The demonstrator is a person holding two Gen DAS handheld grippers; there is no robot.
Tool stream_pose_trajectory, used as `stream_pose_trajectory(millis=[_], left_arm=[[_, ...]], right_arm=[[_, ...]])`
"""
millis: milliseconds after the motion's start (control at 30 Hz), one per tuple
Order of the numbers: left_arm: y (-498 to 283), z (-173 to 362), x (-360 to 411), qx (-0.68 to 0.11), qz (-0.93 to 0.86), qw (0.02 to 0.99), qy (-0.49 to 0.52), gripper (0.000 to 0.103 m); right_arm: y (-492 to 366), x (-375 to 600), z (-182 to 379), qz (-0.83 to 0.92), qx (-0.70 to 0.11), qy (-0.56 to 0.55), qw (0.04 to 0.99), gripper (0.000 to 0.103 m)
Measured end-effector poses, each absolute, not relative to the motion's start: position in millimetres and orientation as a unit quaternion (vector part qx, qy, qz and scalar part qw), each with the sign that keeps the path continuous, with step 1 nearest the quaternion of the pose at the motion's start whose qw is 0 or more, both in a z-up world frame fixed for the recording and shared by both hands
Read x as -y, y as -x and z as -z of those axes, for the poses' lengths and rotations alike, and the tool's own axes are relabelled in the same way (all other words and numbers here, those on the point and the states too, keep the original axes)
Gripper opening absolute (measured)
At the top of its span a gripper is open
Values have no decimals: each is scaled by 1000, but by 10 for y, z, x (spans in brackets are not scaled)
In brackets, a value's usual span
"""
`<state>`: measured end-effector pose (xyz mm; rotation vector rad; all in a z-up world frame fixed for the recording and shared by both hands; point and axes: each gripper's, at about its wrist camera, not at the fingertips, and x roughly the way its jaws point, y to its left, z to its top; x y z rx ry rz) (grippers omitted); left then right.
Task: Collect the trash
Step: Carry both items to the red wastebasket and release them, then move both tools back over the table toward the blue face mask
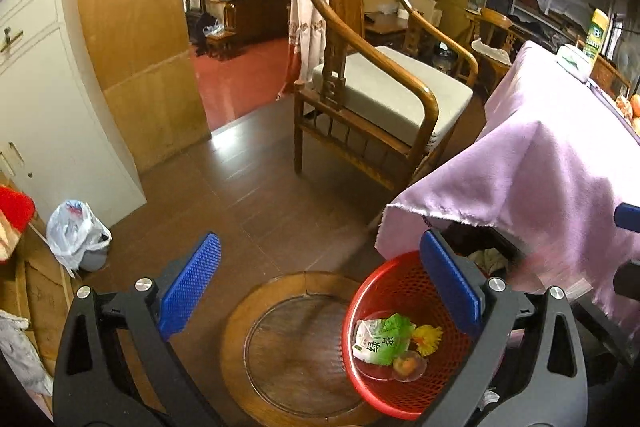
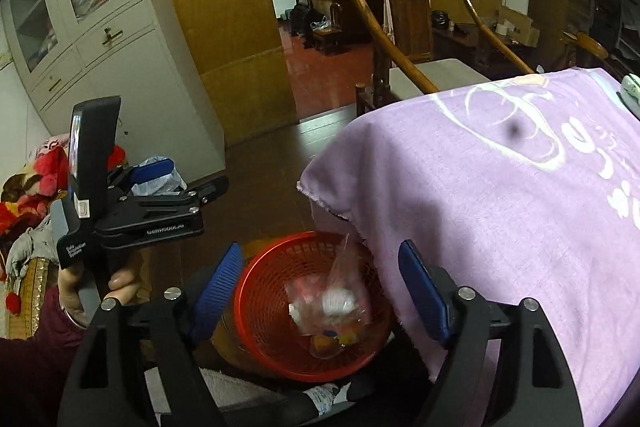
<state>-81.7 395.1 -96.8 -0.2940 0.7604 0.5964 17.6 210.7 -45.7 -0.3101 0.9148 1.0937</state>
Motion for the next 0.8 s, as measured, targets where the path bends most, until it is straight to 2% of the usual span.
stream_pose_trajectory(millis=[300,800], left_arm=[[680,792,-3632,-356,-252,892,121,96],[226,388,-2458,-356,-158,919,66,96]], right_arm=[[-247,-1825,421,-455,-394,149,785,79],[-654,-396,359,-315,-389,91,861,79]])
